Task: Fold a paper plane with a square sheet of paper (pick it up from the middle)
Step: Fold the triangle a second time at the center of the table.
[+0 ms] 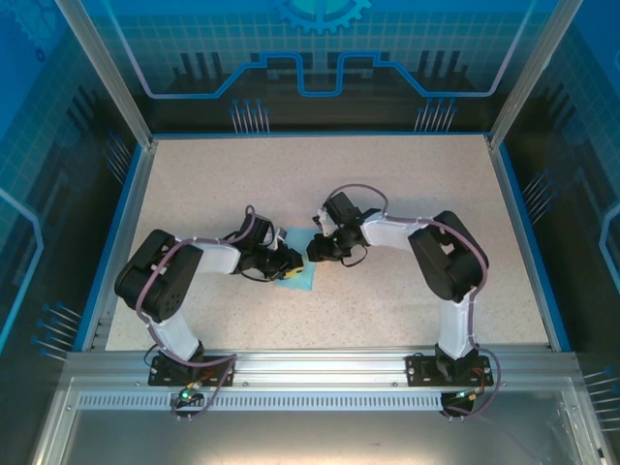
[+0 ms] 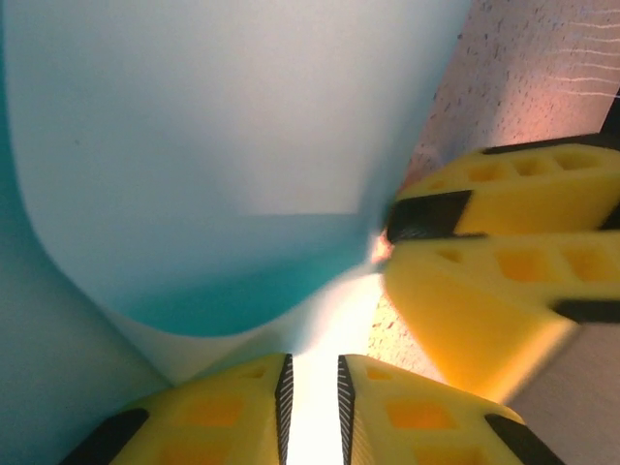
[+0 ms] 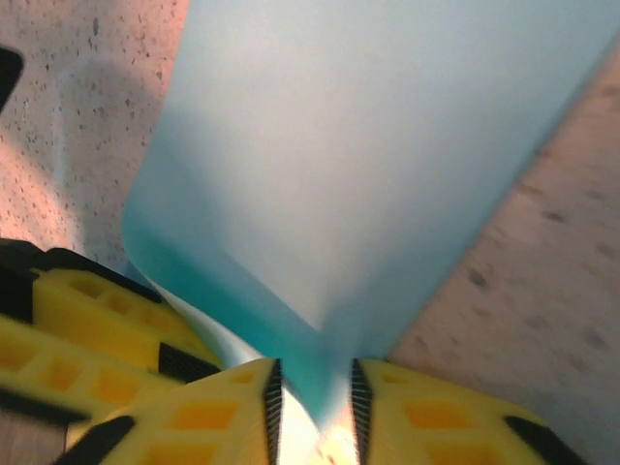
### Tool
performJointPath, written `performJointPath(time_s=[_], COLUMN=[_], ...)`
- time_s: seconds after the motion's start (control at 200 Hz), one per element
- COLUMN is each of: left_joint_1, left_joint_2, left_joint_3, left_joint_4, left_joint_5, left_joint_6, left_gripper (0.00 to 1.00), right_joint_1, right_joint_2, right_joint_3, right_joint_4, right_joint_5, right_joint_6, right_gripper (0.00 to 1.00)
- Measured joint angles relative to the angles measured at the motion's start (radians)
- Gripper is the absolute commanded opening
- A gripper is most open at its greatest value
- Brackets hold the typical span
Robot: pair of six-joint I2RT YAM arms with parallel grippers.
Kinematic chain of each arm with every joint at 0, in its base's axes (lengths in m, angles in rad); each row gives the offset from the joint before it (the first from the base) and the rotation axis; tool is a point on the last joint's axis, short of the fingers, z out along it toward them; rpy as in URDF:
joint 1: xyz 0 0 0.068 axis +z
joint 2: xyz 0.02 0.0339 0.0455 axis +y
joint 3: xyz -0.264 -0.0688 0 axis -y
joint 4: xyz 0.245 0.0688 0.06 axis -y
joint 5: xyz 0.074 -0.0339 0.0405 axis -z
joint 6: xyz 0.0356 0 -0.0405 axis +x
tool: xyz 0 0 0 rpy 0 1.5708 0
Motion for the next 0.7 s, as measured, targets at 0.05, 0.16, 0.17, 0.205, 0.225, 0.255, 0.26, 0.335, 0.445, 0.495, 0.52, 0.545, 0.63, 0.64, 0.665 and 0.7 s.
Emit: performJointPath(time_s=[0.05,0.16,0.17,0.205,0.225,0.255,0.26,0.335,0.445,0.495,0.52,0.545,0.63,0.64,0.665,0.7], left_joint_1=[-0.002,-0.004,-0.004,-0.005,-0.006,-0.008,-0.008,-0.012,-0.017,-0.019,-0.019,-0.019,-0.023,-0.023,-0.024,-0.024], left_joint_2=[0.000,0.000,0.000,0.001,0.001,0.001,0.001,0.001,0.001,0.001,0.001,0.001,0.001,0.001,0.001,0.001], left_joint_3=[0.000,0.003,0.003,0.006,0.008,0.010,0.010,0.015,0.022,0.026,0.027,0.028,0.034,0.035,0.036,0.037], left_joint_4=[-0.003,-0.016,-0.018,-0.025,-0.029,-0.035,-0.036,-0.050,-0.068,-0.077,-0.081,-0.082,-0.094,-0.095,-0.098,-0.100], left_joint_5=[-0.005,-0.015,-0.018,-0.023,-0.026,-0.030,-0.031,-0.045,-0.061,-0.068,-0.071,-0.072,-0.077,-0.079,-0.081,-0.082], left_joint_6=[0.001,0.013,0.015,0.016,0.019,0.019,0.019,0.023,0.024,0.026,0.026,0.026,0.026,0.026,0.026,0.026], left_gripper=[0.18,0.15,0.15,0.14,0.13,0.13,0.13,0.11,0.09,0.09,0.08,0.08,0.07,0.07,0.07,0.07], right_joint_1=[-0.001,0.004,0.006,0.010,0.013,0.020,0.021,0.048,0.101,0.122,0.132,0.139,0.154,0.156,0.158,0.161], right_joint_2=[-0.052,-0.159,-0.167,-0.187,-0.194,-0.204,-0.205,-0.211,-0.211,-0.210,-0.209,-0.206,-0.193,-0.190,-0.185,-0.176], right_joint_3=[-0.044,-0.111,-0.114,-0.122,-0.125,-0.129,-0.129,-0.138,-0.158,-0.167,-0.172,-0.176,-0.186,-0.187,-0.188,-0.191], right_joint_4=[0.011,0.017,0.018,0.020,0.023,0.027,0.027,0.041,0.053,0.060,0.066,0.073,0.091,0.095,0.100,0.106], right_joint_5=[0.022,0.067,0.072,0.084,0.090,0.097,0.098,0.103,0.106,0.103,0.098,0.092,0.082,0.080,0.077,0.071], right_joint_6=[0.013,0.047,0.048,0.056,0.062,0.069,0.069,0.085,0.109,0.124,0.132,0.137,0.156,0.158,0.163,0.169], right_gripper=[0.32,0.28,0.28,0.25,0.24,0.22,0.21,0.17,0.12,0.11,0.10,0.10,0.10,0.09,0.10,0.09])
